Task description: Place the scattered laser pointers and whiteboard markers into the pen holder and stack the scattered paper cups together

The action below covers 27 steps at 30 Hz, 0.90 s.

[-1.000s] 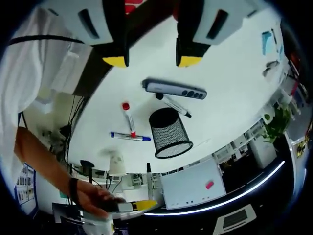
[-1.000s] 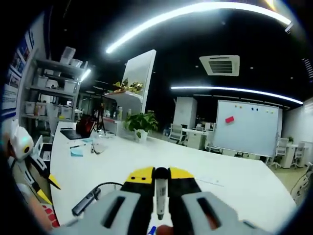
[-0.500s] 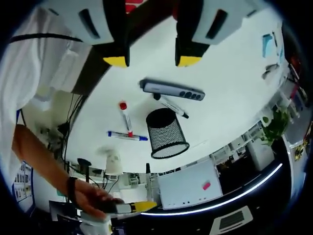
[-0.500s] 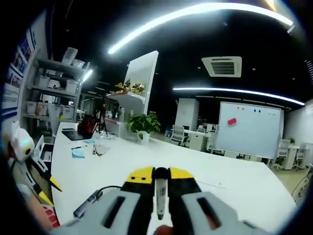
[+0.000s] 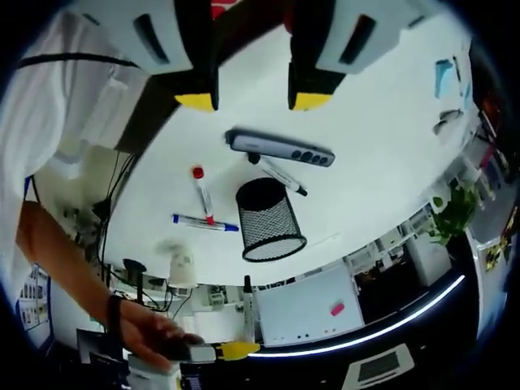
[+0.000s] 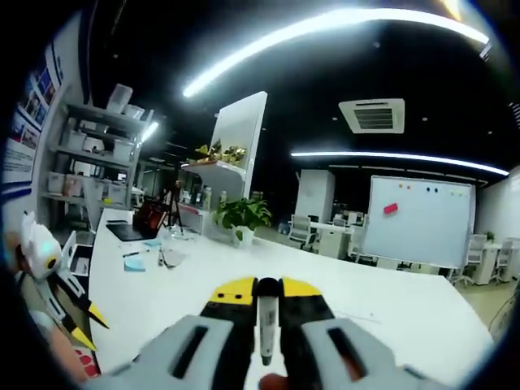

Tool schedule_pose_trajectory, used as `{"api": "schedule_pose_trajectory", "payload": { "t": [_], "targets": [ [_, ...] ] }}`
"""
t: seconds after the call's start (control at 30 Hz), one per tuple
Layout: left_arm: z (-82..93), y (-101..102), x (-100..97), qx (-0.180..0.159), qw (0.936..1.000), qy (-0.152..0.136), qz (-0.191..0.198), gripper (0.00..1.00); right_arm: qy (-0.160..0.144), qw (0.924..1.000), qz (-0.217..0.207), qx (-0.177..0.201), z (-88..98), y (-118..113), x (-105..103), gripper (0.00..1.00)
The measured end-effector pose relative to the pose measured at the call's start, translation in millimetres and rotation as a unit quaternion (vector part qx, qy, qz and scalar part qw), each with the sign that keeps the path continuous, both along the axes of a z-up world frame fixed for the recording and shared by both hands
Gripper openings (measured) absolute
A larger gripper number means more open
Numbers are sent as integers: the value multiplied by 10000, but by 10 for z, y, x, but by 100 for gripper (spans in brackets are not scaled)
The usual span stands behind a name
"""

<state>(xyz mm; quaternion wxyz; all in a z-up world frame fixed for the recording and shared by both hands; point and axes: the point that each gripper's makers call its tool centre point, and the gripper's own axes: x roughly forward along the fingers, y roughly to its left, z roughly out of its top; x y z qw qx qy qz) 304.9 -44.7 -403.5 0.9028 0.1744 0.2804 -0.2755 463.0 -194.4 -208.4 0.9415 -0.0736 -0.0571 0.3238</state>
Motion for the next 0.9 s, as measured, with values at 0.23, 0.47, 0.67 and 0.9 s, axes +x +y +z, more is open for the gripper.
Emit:
{"api": "schedule_pose_trajectory", "payload": {
  "t": [0.23,0.47,0.67,0.9],
  "targets": [
    [8,-6,1,-10,10000,-10,2,34,-49,9999,89,-24,39,58,-32,9],
    [33,-13,13,-87,9999,-25,46,34,-121,9997,216,-21,86,126,-81,9],
    [38,-29,4,-158,9999,-2,52,35,-216,9989,422,55,136,206,-158,9],
    [32,-27,9,-166,9998,-5,61,35,-313,9975,628,62,151,292,-244,9]
  ]
}}
